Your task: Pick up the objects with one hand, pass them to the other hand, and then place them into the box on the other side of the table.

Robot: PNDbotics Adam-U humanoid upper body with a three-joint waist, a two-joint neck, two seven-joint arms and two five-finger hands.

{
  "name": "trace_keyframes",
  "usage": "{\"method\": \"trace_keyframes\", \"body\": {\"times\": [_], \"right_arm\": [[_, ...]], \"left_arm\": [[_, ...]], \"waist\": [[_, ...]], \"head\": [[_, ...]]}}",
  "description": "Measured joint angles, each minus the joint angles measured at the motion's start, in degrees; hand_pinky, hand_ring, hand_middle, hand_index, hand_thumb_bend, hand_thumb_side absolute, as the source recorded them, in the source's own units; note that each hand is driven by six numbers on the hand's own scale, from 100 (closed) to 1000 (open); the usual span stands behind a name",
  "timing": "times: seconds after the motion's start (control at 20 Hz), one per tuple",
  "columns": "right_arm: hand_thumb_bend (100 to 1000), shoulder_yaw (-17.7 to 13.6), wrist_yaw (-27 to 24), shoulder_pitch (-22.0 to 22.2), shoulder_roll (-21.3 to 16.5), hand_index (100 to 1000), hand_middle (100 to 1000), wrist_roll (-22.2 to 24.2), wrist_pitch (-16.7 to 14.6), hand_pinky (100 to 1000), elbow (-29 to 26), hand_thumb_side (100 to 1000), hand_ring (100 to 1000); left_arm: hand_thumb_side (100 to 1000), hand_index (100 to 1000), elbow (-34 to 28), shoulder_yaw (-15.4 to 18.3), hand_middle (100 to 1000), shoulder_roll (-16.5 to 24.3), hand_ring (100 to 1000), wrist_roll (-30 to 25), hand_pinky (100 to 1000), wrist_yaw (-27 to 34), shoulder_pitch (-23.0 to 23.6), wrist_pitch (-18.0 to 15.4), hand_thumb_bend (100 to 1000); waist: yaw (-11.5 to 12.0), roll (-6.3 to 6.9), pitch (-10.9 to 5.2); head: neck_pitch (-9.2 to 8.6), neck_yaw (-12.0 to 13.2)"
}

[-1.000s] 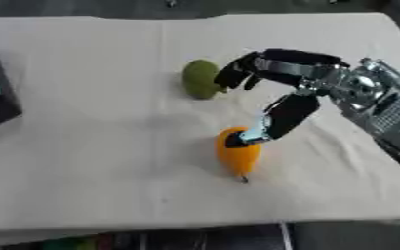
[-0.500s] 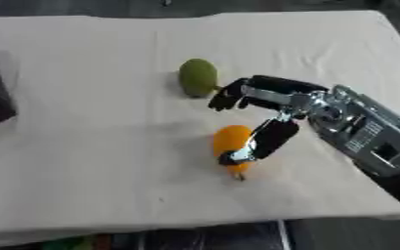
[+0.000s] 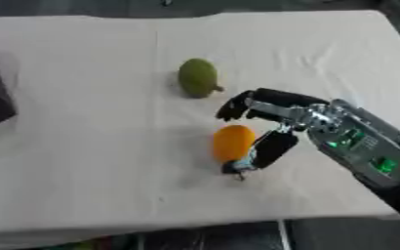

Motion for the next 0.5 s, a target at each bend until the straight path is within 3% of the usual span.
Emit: {"method": "trace_keyframes", "body": {"times": [0.5], "right_arm": [[573,-0.6,3.0,1.0,-0.3,837,762,0.0,2.3,820,0.0,321,828]], "left_arm": [[429,796,0.0,0.0,759,0.0,745,0.1,813,0.0,0.1,0.1,739]], "waist": [[-0.2,0.02,0.05]], "head": [[0.0,0.0]]}}
